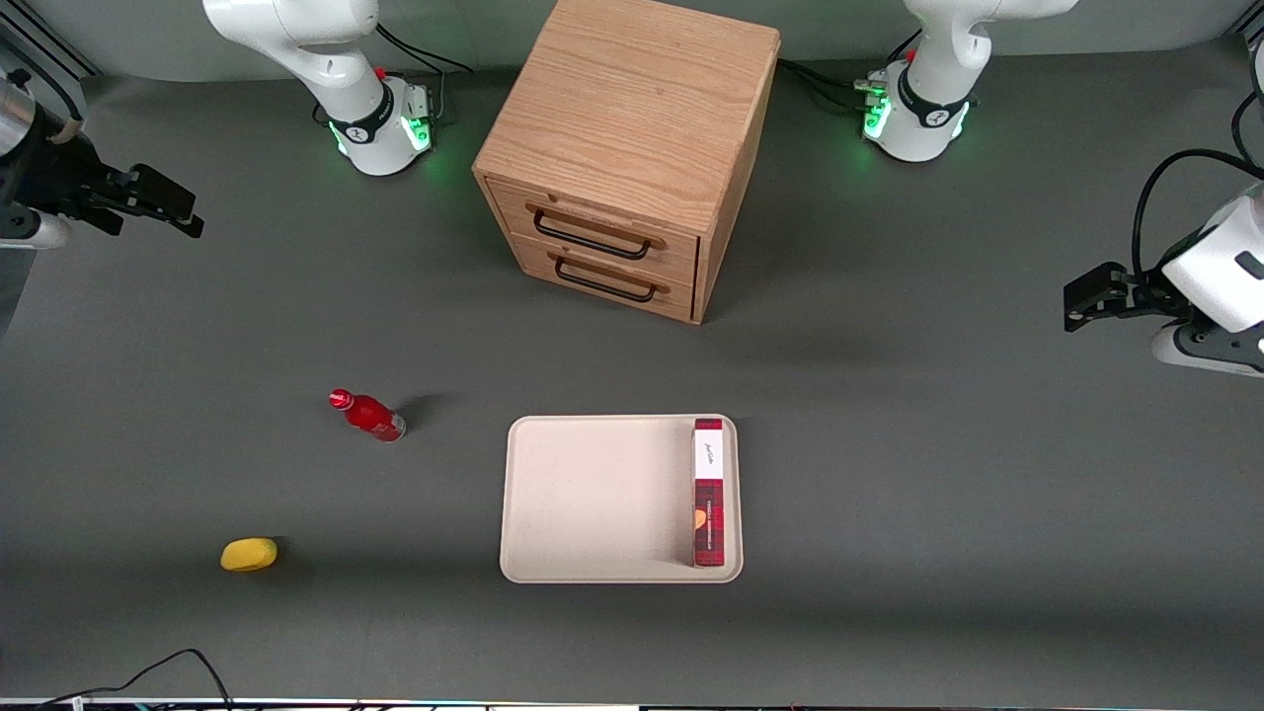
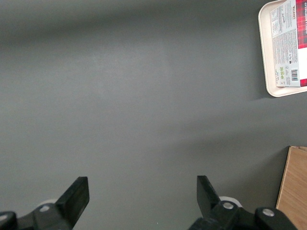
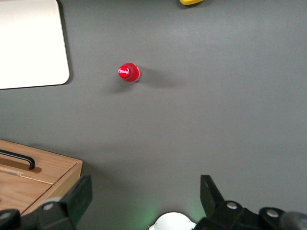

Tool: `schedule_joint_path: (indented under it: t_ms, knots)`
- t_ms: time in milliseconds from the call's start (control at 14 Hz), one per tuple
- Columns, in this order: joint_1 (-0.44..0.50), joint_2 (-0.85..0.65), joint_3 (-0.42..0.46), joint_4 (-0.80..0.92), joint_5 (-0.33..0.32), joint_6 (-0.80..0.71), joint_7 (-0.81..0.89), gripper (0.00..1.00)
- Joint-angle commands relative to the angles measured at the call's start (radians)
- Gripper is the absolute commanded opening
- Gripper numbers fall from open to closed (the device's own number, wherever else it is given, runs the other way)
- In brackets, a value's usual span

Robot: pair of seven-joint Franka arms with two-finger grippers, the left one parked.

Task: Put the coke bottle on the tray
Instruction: 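Move the right gripper down toward the red Coca-Cola bottle on the table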

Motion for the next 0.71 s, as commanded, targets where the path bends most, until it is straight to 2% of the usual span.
schedule_joint_path:
  t_ms: [0,357,500,643]
  knots:
    - [-0.004,0.005,-0.001,0.03,0.017,-0.034,0.022,1.0]
    - [0.014,0.043,0.009,0.017,0.019,-0.016,0.017,1.0]
    - [0.015,0.084,0.008,-0.051,0.055,0.114,0.017,1.0]
    - [0.021,0.13,0.014,-0.165,0.071,0.318,0.022,1.0]
